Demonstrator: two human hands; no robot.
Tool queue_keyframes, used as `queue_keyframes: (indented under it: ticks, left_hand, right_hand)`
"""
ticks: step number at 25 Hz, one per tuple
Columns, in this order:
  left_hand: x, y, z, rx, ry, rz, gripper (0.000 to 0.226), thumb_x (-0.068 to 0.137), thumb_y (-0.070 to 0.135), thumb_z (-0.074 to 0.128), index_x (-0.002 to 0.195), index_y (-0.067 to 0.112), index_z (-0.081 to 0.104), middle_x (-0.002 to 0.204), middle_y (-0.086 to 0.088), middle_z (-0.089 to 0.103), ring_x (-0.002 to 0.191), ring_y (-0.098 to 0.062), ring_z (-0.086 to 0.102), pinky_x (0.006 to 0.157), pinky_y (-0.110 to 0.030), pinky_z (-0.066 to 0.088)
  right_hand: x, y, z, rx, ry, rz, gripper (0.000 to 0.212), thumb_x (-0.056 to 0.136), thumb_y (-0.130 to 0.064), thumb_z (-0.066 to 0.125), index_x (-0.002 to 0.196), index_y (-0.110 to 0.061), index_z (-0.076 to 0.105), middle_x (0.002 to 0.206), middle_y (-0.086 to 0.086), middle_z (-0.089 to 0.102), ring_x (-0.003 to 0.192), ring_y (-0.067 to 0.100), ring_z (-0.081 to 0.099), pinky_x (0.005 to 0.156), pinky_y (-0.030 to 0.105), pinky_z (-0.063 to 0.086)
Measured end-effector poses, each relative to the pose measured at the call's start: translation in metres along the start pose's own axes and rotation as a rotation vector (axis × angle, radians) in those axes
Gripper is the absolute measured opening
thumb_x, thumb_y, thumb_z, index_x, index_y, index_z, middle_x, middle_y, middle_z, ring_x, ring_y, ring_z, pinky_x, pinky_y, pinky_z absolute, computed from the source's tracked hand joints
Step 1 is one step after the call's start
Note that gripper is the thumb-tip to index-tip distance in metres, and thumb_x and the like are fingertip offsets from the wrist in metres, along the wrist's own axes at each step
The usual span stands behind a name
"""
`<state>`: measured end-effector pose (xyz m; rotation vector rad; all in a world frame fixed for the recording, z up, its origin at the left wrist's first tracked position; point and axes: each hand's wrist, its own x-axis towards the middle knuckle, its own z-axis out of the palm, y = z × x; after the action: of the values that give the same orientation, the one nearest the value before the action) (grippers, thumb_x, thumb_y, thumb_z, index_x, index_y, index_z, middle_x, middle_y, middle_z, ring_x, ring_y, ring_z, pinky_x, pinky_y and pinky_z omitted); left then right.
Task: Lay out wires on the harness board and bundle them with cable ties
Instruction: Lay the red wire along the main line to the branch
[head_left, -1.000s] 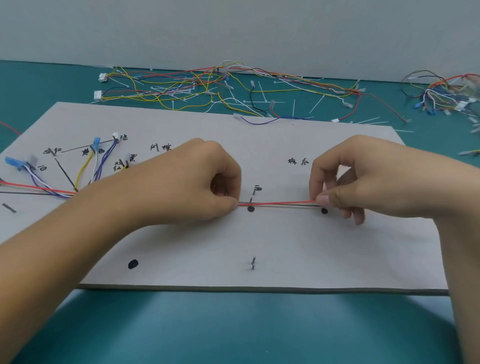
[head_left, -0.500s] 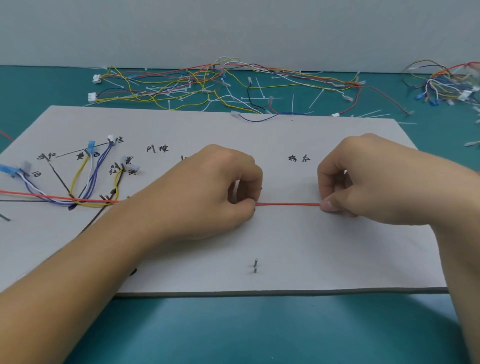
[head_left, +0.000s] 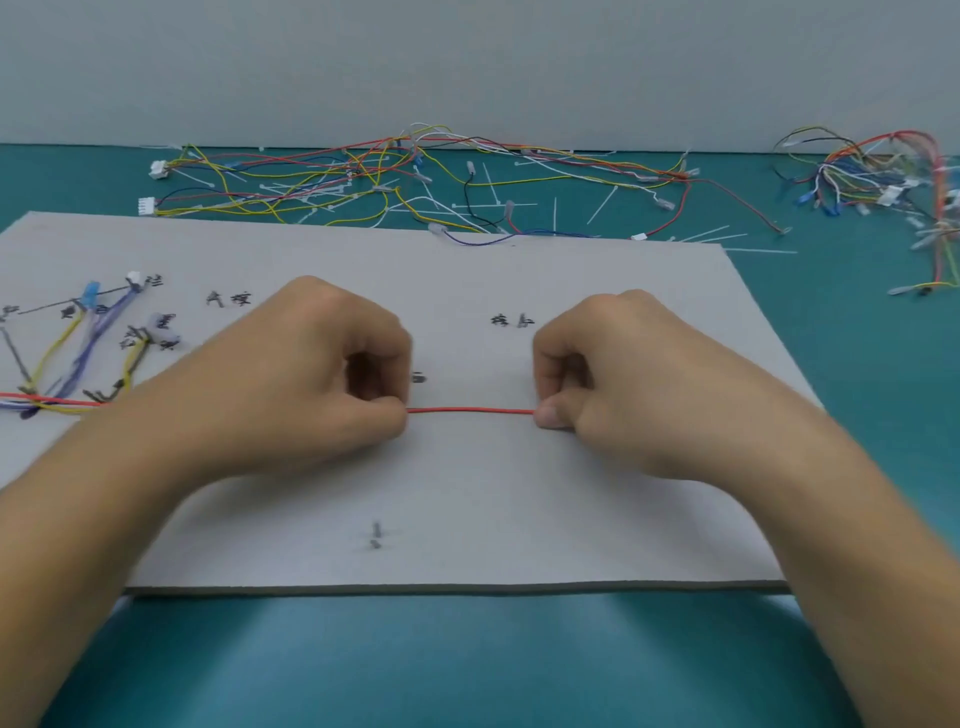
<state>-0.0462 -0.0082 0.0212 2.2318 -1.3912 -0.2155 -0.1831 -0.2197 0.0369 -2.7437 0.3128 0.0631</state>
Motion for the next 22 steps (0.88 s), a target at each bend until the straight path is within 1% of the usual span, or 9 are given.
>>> queue_keyframes:
  ticks: [3,6,9,11,12,14,16,19,22]
  left_hand:
    - [-0.006,-0.016,-0.013,0.014,-0.033,-0.115,0.016,0.062,0.041,0.062,0.073,0.036,0.072,0.064,0.010,0.067,0.057,-0.016,0.063,0.059,-0.035,0.056]
    - [-0.005,-0.016,-0.010,0.016,-0.037,-0.138,0.018,0.061,0.041,0.059,0.073,0.035,0.071,0.063,0.009,0.065,0.059,-0.016,0.062,0.056,-0.033,0.055]
    - [-0.005,-0.008,-0.006,-0.003,-0.014,-0.131,0.006,0.067,0.032,0.067,0.071,0.035,0.071,0.068,0.011,0.065,0.068,-0.013,0.063,0.058,-0.022,0.048]
    - [-0.004,-0.005,-0.004,0.017,0.033,-0.103,0.013,0.071,0.024,0.078,0.067,0.035,0.072,0.072,0.011,0.062,0.072,-0.013,0.060,0.061,-0.023,0.046]
    - [-0.004,-0.003,-0.003,0.030,0.052,-0.089,0.017,0.072,0.020,0.080,0.067,0.035,0.074,0.073,0.009,0.058,0.074,-0.012,0.058,0.062,-0.023,0.045]
    - [-0.003,0.004,0.003,0.025,0.055,-0.048,0.023,0.075,0.013,0.079,0.071,0.036,0.077,0.075,0.010,0.056,0.076,-0.011,0.057,0.063,-0.023,0.045]
    - [-0.003,0.013,0.012,-0.017,0.025,0.009,0.033,0.077,0.003,0.072,0.080,0.035,0.079,0.082,0.012,0.059,0.077,-0.010,0.057,0.062,-0.018,0.044]
    - [-0.001,0.020,0.024,-0.024,-0.007,0.089,0.056,0.075,-0.011,0.057,0.100,0.034,0.081,0.090,0.017,0.061,0.078,0.000,0.056,0.065,-0.010,0.037]
    - [0.001,0.023,0.031,0.002,-0.008,0.111,0.064,0.072,-0.013,0.053,0.108,0.033,0.081,0.093,0.017,0.061,0.079,0.009,0.051,0.066,-0.013,0.035]
  right_hand:
    - [0.004,-0.006,0.007,0.084,0.076,-0.015,0.031,0.073,-0.037,0.089,0.068,-0.020,0.064,0.062,-0.011,0.058,0.059,0.000,0.052,0.048,0.019,0.032]
    - [0.005,0.001,-0.001,0.082,0.068,0.016,0.032,0.070,-0.048,0.088,0.069,-0.023,0.068,0.063,-0.011,0.063,0.060,0.002,0.056,0.043,0.015,0.034]
    - [0.004,0.015,-0.017,0.082,0.019,0.068,0.023,0.075,-0.045,0.085,0.069,-0.027,0.072,0.064,-0.011,0.068,0.055,-0.002,0.057,0.041,0.010,0.036]
    - [0.002,0.022,-0.026,0.075,-0.026,0.108,0.018,0.078,-0.041,0.083,0.069,-0.028,0.073,0.060,-0.015,0.067,0.052,-0.004,0.057,0.039,0.009,0.034]
    - [0.002,0.024,-0.028,0.069,-0.047,0.127,0.018,0.078,-0.040,0.083,0.069,-0.028,0.074,0.058,-0.016,0.066,0.051,-0.004,0.057,0.038,0.010,0.033]
    - [0.003,0.028,-0.029,0.055,-0.041,0.165,0.021,0.075,-0.045,0.084,0.068,-0.028,0.074,0.059,-0.013,0.067,0.052,0.001,0.057,0.045,0.019,0.039]
    - [0.005,0.034,-0.031,0.053,0.012,0.217,0.029,0.067,-0.051,0.087,0.065,-0.027,0.073,0.058,-0.007,0.066,0.052,0.007,0.055,0.050,0.024,0.039]
    - [0.010,0.045,-0.035,0.081,0.078,0.265,0.028,0.067,-0.042,0.092,0.066,-0.022,0.072,0.057,-0.008,0.066,0.049,0.005,0.055,0.053,0.026,0.041]
    - [0.015,0.049,-0.031,0.171,0.135,0.255,0.017,0.076,-0.023,0.089,0.071,-0.020,0.073,0.059,-0.006,0.070,0.045,0.003,0.059,0.056,0.026,0.048]
